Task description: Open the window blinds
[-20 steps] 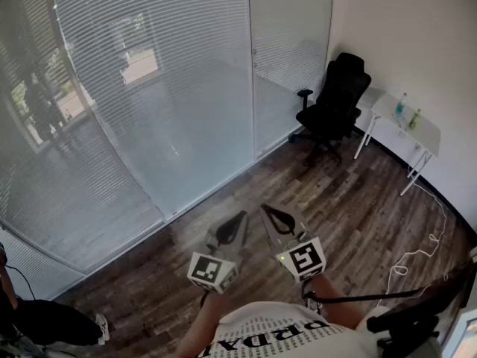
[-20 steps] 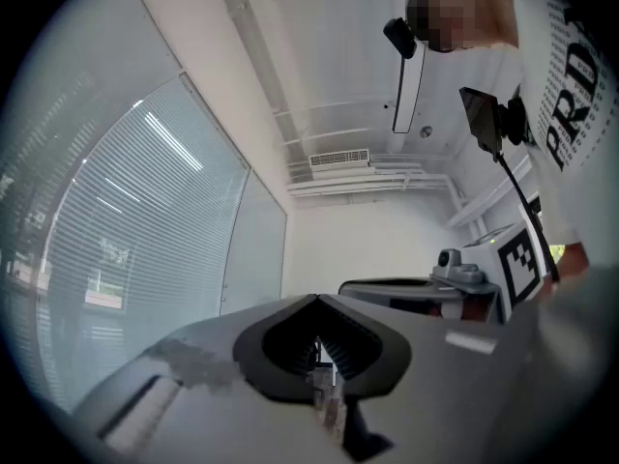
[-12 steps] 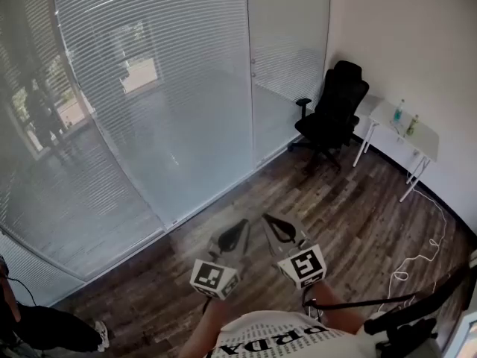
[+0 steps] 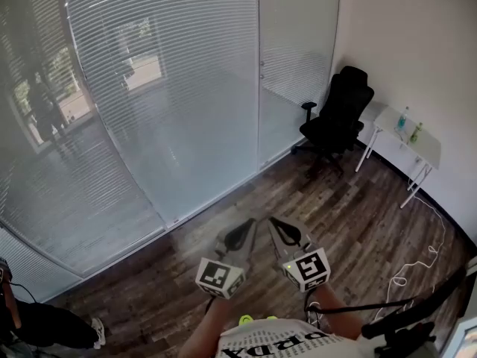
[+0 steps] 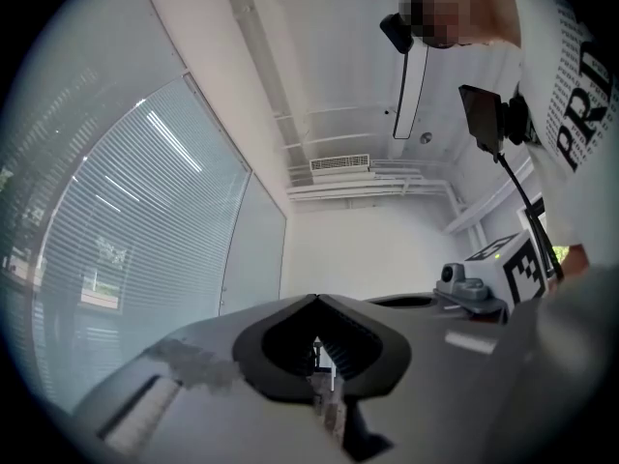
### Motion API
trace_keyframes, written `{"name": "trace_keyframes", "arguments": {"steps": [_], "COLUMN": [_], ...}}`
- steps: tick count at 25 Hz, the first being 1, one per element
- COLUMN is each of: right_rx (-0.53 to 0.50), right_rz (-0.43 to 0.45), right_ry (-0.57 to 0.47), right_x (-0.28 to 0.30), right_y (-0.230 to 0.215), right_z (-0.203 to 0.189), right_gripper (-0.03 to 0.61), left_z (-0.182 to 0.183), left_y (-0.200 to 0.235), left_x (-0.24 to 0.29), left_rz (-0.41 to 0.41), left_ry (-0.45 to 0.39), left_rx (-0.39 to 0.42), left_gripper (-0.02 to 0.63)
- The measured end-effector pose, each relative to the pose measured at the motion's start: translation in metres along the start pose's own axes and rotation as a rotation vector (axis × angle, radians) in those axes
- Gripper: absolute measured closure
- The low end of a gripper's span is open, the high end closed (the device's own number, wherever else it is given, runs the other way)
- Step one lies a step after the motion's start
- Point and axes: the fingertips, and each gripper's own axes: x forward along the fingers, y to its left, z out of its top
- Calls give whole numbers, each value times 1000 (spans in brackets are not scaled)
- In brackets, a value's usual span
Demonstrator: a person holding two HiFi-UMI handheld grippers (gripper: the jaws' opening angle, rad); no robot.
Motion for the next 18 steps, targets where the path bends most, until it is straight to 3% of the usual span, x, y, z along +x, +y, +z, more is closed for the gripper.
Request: {"name": "trace_keyframes", "arguments": {"steps": [3,12,18], "right_rx": [2,-8,-66], "right_rz": [-4,24,47], "right_ry": [3,15,3], "right_x": [11,44,85], "right_y": [0,-7,-70], "right_z": [1,-11,-23], "right_gripper": [569,568,568], "left_z": [7,-14,-29], "left_y": [8,40,68], "left_x": [1,11,80], "left_rz": [3,34,57], "left_ry": [-32,9,18], "left_rx": [-12,-21,-6], "left_gripper": [620,620,620]}}
